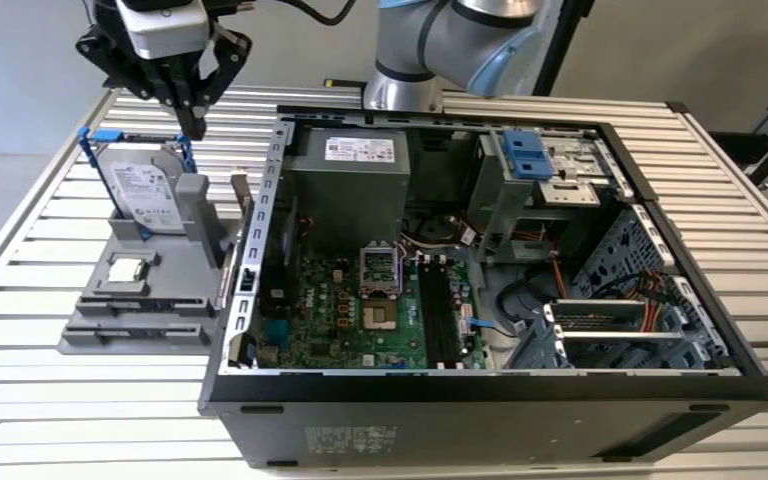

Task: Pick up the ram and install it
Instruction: 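Reach for the ram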

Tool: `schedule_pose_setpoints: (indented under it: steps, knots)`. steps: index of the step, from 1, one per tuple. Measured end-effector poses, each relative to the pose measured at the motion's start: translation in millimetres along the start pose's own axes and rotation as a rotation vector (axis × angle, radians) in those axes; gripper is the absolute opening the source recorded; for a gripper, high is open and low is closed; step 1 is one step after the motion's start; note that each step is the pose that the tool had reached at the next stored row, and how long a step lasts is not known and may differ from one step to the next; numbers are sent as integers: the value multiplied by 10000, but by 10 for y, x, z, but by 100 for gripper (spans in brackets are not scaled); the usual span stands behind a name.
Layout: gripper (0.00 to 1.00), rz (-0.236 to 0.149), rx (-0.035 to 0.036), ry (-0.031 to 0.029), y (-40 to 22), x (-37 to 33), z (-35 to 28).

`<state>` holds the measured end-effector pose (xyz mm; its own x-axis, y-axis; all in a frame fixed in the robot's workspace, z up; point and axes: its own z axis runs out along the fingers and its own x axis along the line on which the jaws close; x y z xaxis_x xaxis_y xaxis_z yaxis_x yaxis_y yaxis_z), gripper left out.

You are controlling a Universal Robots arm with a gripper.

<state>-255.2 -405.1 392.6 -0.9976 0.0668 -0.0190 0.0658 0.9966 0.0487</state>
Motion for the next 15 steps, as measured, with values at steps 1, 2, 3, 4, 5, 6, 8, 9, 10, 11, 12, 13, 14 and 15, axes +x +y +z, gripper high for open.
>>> schedule_pose_setpoints:
  steps: [1,2,3,4,5,6,8,9,10,11,12,13,14,15]
  knots:
    - [0,-4,0,0,-3,28,-1]
    - [0,-8,0,1,-6,56,-2]
    - [0,-13,-1,0,-9,84,-2]
    - [0,-19,-1,1,-12,113,-3]
    - [0,-26,-1,1,-14,142,-3]
    - [0,-40,0,2,-17,170,-4]
    - [0,-91,-2,4,-21,219,-5]
    - [0,-126,-2,7,-23,238,-6]
    - [0,-170,-3,9,-25,258,-6]
    - [0,-212,-4,10,-26,275,-6]
    - [0,-257,-5,12,-27,291,-7]
    - [0,-309,-6,15,-29,307,-7]
    - [0,-357,-6,18,-30,323,-8]
    - [0,-408,-8,20,-31,338,-8]
